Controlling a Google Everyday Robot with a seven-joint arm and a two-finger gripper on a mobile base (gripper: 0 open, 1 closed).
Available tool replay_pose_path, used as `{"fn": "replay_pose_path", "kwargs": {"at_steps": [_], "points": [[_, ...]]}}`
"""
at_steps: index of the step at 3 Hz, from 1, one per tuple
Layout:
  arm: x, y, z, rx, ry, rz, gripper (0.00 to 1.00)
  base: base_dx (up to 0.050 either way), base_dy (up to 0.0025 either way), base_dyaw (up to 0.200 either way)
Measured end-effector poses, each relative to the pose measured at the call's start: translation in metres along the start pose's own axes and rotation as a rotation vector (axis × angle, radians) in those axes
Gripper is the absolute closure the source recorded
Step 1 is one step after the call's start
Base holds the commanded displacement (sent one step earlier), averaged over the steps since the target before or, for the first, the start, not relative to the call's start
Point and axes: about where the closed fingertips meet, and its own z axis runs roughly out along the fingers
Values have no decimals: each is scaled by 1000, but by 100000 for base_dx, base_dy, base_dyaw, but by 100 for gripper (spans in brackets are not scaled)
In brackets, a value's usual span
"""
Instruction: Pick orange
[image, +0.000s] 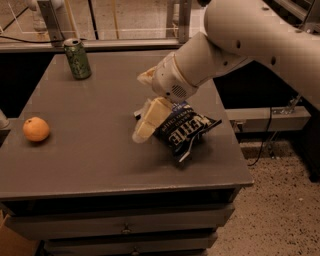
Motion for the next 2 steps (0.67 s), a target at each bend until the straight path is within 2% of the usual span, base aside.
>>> {"fn": "replay_pose_path", "kwargs": {"at_steps": [2], "points": [[-35,-10,103,-70,-139,-46,0,0,0,0]]}}
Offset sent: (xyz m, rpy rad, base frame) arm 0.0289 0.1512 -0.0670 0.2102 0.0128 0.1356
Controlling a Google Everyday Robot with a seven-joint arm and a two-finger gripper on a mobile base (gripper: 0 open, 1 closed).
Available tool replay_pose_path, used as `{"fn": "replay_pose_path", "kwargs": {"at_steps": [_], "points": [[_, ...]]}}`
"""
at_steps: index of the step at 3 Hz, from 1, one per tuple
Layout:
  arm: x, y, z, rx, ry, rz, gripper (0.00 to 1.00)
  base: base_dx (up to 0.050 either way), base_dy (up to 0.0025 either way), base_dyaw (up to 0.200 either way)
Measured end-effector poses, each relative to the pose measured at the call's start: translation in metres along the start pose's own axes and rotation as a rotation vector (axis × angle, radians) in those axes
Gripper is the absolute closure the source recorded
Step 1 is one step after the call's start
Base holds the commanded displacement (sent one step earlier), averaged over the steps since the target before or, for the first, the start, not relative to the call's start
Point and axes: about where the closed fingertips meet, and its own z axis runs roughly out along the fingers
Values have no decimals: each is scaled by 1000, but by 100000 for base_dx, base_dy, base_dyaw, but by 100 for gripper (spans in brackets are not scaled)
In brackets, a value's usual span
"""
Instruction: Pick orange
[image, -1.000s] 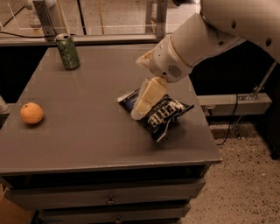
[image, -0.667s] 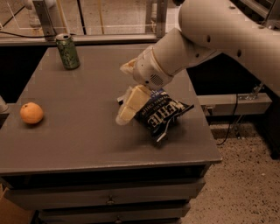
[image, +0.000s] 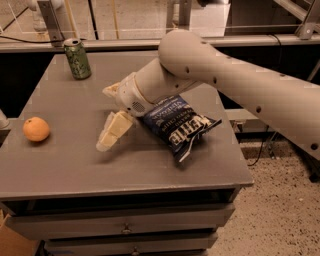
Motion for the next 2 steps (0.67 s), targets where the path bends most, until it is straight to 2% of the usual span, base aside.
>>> {"fn": "replay_pose_path", "kwargs": {"at_steps": [1,2], "points": [[-13,-8,39,-10,-53,9,0,0,0,0],[-25,-13,70,-29,-83,49,0,0,0,0]]}}
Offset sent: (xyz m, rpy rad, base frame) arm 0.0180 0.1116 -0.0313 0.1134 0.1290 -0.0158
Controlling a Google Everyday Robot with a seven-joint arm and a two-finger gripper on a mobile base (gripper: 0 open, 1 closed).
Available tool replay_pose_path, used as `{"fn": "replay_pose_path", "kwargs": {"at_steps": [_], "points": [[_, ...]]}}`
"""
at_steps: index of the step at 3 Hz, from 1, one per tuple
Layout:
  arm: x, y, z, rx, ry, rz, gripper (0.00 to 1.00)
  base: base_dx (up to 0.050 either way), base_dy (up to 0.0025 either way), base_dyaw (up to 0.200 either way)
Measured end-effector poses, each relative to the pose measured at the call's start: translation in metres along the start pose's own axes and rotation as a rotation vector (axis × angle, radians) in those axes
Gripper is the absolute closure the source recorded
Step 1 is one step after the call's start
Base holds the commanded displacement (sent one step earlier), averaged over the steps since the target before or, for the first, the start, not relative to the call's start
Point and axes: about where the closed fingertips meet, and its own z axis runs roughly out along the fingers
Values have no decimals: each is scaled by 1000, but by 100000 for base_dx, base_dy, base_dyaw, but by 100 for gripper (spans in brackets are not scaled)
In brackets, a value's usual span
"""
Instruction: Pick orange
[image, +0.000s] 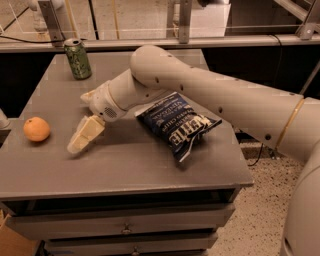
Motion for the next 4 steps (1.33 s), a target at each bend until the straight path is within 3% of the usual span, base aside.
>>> {"fn": "replay_pose_path", "kwargs": {"at_steps": [2,3,4], "points": [[-25,3,49,-63,-50,93,0,0,0,0],[-40,7,66,-89,-100,105,0,0,0,0],[-50,13,77,-107,-135,95,16,0,0,0]]}}
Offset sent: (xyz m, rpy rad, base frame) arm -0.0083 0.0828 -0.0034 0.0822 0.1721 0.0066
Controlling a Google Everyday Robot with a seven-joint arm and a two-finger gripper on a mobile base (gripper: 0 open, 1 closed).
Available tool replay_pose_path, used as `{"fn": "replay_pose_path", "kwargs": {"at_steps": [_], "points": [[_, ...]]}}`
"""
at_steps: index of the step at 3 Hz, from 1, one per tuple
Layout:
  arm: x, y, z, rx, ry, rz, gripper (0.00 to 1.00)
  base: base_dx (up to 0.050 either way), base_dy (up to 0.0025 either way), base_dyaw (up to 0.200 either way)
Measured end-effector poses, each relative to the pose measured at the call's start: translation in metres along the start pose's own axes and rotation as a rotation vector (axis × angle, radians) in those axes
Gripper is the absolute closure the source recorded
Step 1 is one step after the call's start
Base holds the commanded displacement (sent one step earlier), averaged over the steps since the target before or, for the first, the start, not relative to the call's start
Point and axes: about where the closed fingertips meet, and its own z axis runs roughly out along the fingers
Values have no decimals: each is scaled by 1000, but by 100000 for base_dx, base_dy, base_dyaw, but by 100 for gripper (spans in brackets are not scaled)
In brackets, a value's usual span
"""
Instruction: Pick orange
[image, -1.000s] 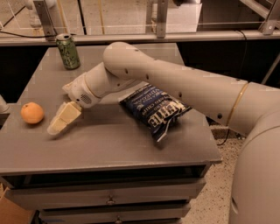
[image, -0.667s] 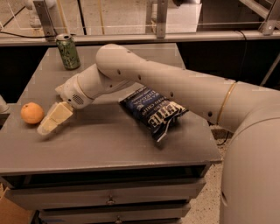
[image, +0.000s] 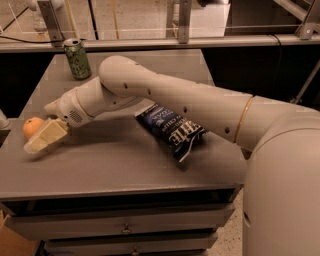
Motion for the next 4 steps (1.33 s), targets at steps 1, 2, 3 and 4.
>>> {"fn": "replay_pose_path", "kwargs": {"at_steps": [1,2,3,4], "points": [[-2,5,6,-9,-24,-2,39,0,0,0],[-1,9,6,-7,-35,0,63,0,0,0],[-7,6,-2,14,-54,-9,87,0,0,0],[-24,-1,-19,59,-90,-36,100,0,0,0]]}}
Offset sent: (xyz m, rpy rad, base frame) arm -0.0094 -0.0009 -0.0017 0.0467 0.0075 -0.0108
